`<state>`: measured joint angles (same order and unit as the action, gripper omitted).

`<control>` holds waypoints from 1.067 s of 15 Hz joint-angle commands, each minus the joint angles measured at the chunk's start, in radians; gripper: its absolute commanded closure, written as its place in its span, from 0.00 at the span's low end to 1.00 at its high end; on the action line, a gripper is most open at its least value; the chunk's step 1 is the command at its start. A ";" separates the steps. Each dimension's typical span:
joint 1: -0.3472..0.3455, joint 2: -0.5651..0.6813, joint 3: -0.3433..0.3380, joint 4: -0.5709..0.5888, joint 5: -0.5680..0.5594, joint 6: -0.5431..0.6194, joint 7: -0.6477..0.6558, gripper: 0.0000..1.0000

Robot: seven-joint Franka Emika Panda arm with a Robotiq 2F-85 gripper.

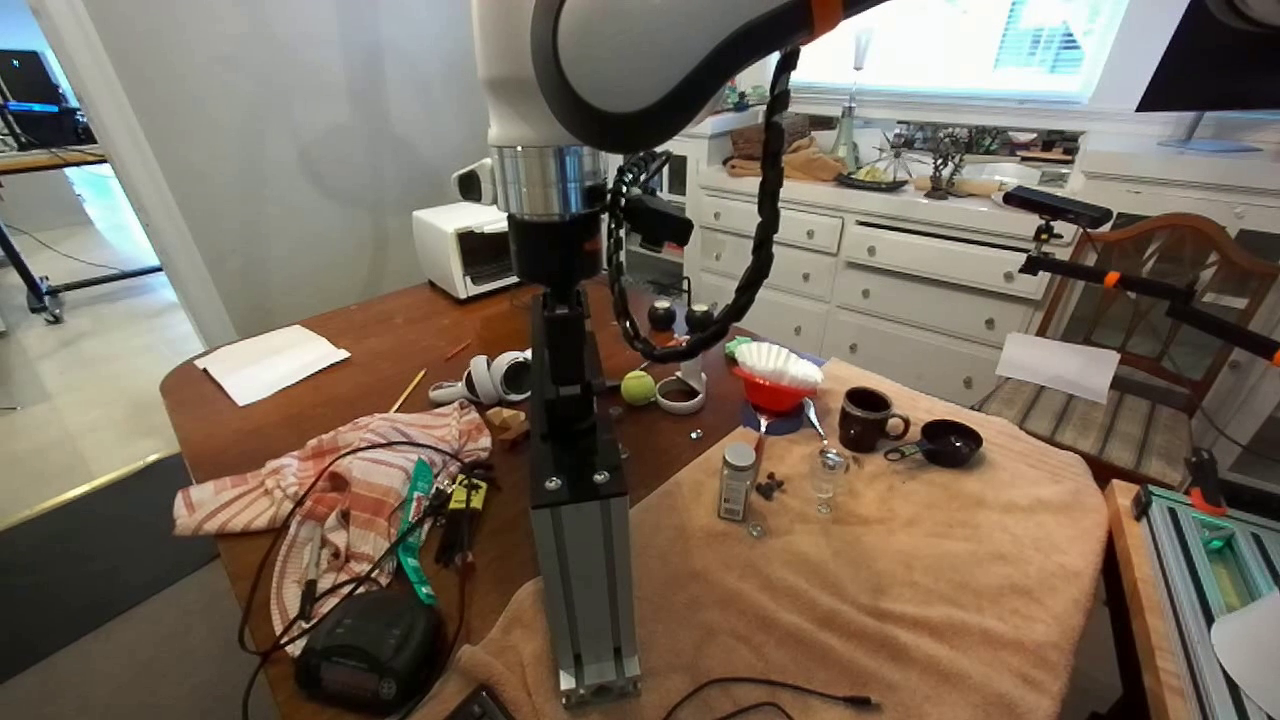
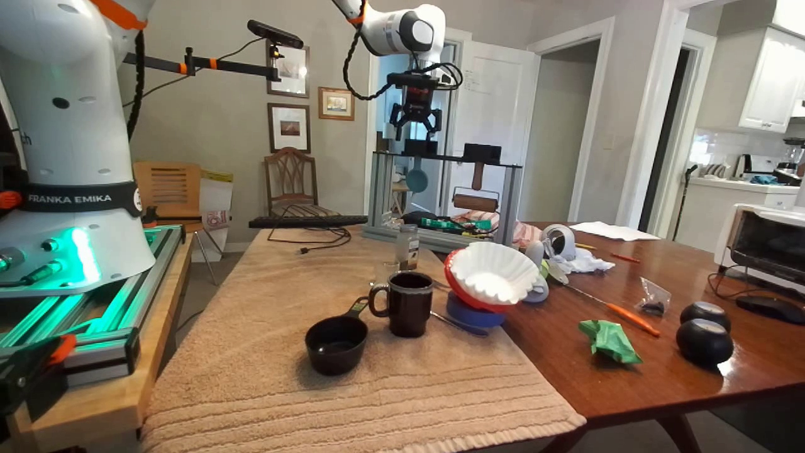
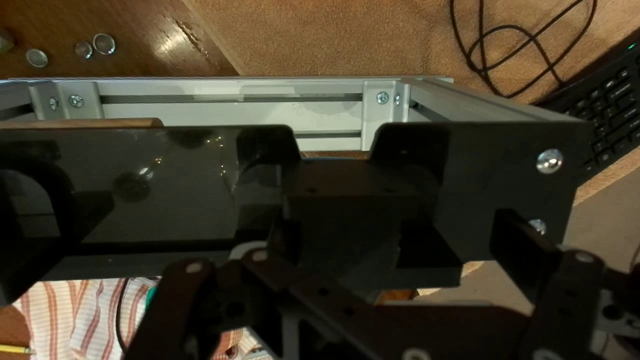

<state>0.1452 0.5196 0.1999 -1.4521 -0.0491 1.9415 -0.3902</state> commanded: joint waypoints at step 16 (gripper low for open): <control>0.040 0.009 -0.038 0.013 -0.071 0.008 0.125 0.78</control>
<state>0.1692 0.5198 0.1680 -1.4427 -0.1154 1.9614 -0.2869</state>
